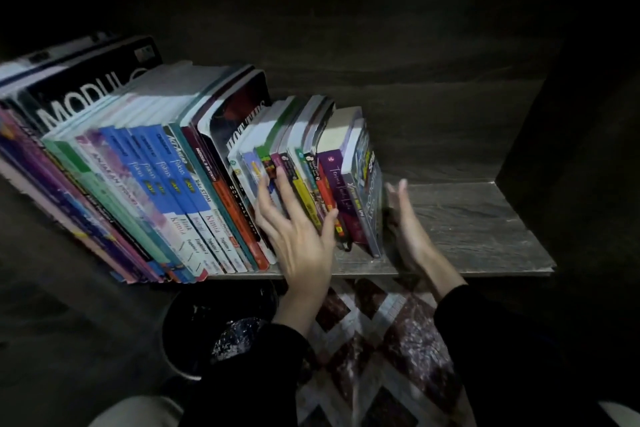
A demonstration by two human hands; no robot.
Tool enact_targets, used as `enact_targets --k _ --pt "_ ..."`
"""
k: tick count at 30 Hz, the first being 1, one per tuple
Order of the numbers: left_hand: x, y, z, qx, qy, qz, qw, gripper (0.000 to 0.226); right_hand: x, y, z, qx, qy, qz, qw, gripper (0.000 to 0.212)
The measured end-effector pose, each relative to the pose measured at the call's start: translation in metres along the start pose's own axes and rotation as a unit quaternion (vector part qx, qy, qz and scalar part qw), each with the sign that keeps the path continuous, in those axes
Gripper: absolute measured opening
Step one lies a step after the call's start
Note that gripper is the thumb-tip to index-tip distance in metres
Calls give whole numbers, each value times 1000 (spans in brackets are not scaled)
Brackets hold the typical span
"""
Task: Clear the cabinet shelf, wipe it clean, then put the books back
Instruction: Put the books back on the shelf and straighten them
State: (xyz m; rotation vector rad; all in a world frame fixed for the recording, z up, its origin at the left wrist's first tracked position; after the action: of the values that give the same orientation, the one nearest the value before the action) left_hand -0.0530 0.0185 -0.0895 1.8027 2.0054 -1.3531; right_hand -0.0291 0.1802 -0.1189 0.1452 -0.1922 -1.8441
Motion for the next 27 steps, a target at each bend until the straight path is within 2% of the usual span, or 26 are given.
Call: enact_targets --k 2,5,14,15,18,19,23,25,27 --pt "7 -1 6 26 -36 -7 999 90 7 -12 -1 26 61 -37 997 73" --pt "16 -5 9 50 -91 -2 995 96 19 -30 -6 30 172 -73 982 64" --pt "22 -15 19 129 -78 -18 988 107 19 -60 12 24 81 -129 988 57" --pt "22 -15 20 131 -83 -21 988 107 22 -64 10 24 62 -128 990 63" --pt "20 -17 24 138 -109 -21 984 113 28 -86 -9 27 -3 -115 993 110" --pt "19 -18 27 139 -121 -20 983 114 26 -99 -23 22 -14 -108 994 119" --pt "18 -22 35 142 -166 -15 976 111 36 -107 -30 40 -52 -127 990 122" --pt "16 -22 35 141 -193 -8 971 111 44 -89 -13 34 -69 -145 986 109" --pt "10 -17 38 143 -208 -4 968 111 47 -73 1 10 -41 -175 984 67"
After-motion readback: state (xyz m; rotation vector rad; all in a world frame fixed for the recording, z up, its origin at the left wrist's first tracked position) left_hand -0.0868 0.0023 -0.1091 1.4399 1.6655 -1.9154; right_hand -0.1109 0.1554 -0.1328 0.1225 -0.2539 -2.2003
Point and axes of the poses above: each hand's wrist, its own y-axis away from the middle knuckle, its own x-axis out of the palm, z = x × y, the point moved 1 cm from there along -y, towards the middle knuckle, and after that the axes turned 9 degrees about z, right-handed, at the moved point
